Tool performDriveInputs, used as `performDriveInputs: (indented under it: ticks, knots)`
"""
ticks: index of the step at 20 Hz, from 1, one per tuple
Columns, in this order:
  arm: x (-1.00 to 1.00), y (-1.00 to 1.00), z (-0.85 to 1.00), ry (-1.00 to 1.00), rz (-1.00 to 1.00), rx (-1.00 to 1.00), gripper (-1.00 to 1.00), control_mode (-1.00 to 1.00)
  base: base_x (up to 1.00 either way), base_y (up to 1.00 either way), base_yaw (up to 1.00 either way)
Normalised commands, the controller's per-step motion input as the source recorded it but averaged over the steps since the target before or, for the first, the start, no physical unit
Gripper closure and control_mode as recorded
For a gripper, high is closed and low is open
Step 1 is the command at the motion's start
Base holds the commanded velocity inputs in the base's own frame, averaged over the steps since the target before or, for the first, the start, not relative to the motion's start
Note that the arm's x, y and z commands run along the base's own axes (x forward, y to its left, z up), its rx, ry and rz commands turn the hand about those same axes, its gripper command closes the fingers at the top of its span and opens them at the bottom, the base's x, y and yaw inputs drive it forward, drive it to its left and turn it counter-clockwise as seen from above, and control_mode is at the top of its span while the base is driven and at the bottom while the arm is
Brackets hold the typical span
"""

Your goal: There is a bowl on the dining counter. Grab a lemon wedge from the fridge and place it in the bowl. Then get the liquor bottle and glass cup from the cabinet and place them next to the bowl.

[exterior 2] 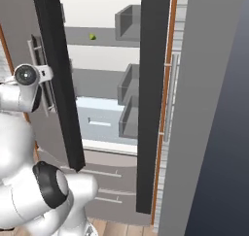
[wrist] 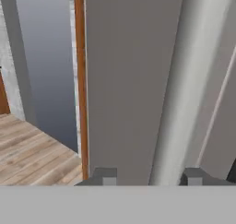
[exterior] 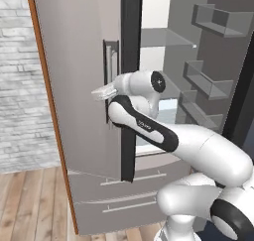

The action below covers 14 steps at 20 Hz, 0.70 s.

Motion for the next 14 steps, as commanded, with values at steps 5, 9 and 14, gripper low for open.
performDriveInputs:
  ticks: [5, 9, 14]
  knots:
    - [-0.80, 0.93, 0.00, 0.00, 0.16, 0.00, 1.00, -1.00, 0.00, 0.00, 0.00]
    - [-0.63, 0.97, 0.00, 0.06, 0.09, 0.00, -1.00, -1.00, 0.00, 0.00, 0.00]
    - [-0.86, 0.13, 0.27, 0.09, -0.12, 0.09, -1.00, -1.00, 0.00, 0.00, 0.00]
